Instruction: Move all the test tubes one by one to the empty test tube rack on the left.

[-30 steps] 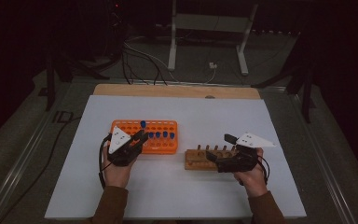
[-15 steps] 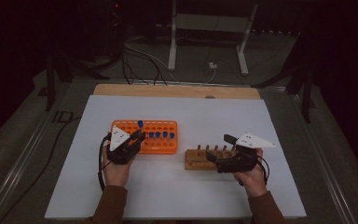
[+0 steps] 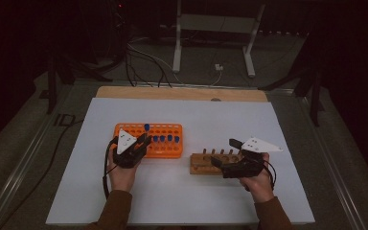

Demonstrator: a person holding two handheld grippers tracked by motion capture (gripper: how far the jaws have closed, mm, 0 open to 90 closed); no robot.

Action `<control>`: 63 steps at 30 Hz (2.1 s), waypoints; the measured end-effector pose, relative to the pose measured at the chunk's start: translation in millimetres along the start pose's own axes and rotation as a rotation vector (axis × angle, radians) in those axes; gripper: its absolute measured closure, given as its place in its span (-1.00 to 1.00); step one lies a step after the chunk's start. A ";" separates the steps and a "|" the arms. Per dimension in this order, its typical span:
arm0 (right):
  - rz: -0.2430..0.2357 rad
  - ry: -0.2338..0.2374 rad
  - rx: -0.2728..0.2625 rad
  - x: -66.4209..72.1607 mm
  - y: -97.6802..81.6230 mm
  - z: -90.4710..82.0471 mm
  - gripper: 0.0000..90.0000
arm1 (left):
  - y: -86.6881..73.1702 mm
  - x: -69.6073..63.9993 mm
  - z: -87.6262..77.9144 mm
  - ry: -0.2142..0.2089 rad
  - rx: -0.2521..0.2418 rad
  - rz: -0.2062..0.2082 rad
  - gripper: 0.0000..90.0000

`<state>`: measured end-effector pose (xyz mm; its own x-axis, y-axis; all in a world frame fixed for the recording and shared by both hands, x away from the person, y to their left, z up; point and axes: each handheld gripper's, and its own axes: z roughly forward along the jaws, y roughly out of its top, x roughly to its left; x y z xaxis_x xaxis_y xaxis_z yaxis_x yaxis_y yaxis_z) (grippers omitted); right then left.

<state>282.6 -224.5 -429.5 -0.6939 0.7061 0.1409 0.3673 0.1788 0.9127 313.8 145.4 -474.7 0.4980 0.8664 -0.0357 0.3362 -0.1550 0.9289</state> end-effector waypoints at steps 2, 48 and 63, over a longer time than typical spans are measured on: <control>0.003 0.000 0.001 -0.2 -0.2 -0.1 -0.98 | 0.0 -0.2 0.1 -0.001 0.000 0.004 0.70; 0.008 -0.002 -0.002 -4.0 -2.5 -6.0 -0.98 | -15.2 -3.8 15.2 0.007 0.213 0.039 0.72; 0.007 -0.008 -0.001 -9.2 -5.4 -9.9 -0.98 | -15.6 -7.7 14.8 0.028 0.216 0.058 0.73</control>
<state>280.9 -238.7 -431.9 -0.6865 0.7125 0.1448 0.3720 0.1731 0.9120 316.5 134.1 -494.4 0.5004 0.8653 0.0285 0.4727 -0.3007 0.8284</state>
